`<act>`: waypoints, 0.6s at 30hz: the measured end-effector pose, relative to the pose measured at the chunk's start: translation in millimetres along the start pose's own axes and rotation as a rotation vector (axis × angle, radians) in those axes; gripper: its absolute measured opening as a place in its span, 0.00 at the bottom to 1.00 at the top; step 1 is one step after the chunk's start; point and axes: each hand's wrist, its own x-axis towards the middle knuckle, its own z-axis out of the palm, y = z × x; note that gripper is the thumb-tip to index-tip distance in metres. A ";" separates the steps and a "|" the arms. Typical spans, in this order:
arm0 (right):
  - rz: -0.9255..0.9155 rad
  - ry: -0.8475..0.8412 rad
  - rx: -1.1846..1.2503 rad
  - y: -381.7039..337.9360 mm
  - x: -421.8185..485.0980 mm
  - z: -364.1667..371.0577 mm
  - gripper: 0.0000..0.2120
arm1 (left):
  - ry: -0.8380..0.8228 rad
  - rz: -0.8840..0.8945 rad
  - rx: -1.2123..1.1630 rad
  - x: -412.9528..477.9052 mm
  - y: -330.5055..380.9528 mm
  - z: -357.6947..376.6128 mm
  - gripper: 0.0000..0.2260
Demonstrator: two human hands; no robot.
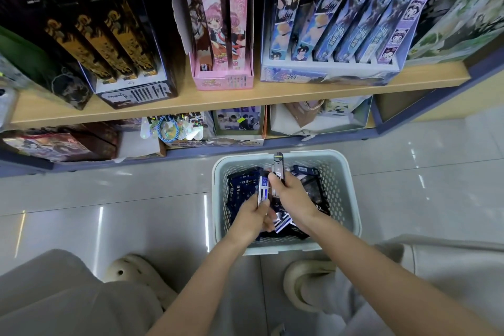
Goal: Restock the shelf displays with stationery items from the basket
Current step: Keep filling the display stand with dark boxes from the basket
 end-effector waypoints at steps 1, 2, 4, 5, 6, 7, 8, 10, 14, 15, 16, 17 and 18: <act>-0.023 0.021 -0.017 -0.7 -0.1 -1.2 0.09 | 0.025 -0.011 -0.024 0.5 -1.0 -2.3 0.09; -0.044 0.043 -0.030 -0.1 0.3 -2.9 0.10 | 0.047 -0.022 -0.068 0.3 -1.3 -4.6 0.11; -0.054 0.043 -0.091 1.3 -1.0 -5.1 0.11 | 0.088 -0.022 -0.162 -1.1 0.8 -8.0 0.14; -0.046 0.015 -0.151 2.4 -2.0 -5.6 0.12 | 0.108 -0.020 -0.210 -1.7 1.5 -8.2 0.16; -0.032 -0.024 -0.226 4.8 -3.1 -5.2 0.13 | 0.128 -0.030 -0.255 -1.2 1.4 -8.1 0.18; -0.027 -0.062 -0.305 6.3 -5.6 -3.7 0.13 | 0.134 -0.038 -0.307 -1.7 2.4 -7.5 0.20; -0.035 -0.095 -0.370 8.0 -8.5 -1.3 0.12 | 0.128 -0.045 -0.328 -0.5 1.2 -7.1 0.18; -0.086 -0.149 -0.471 14.3 -13.8 5.2 0.10 | 0.093 -0.054 -0.347 -0.7 0.0 -4.6 0.14; -0.067 -0.229 -0.558 22.1 -21.1 17.5 0.23 | 0.108 -0.081 -0.395 0.7 1.7 -2.4 0.12; -0.047 -0.263 -0.541 23.2 -21.0 18.2 0.24 | 0.114 -0.080 -0.413 3.1 0.1 -3.3 0.10; -0.033 -0.298 -0.533 24.0 -20.9 18.0 0.24 | 0.113 -0.084 -0.419 5.1 -1.5 -4.9 0.09; -0.040 -0.316 -0.543 25.2 -21.1 16.7 0.24 | 0.100 -0.089 -0.425 5.2 -2.1 -6.9 0.11; -0.064 -0.309 -0.573 25.0 -22.1 14.6 0.22 | 0.080 -0.096 -0.410 5.2 -3.7 -9.4 0.12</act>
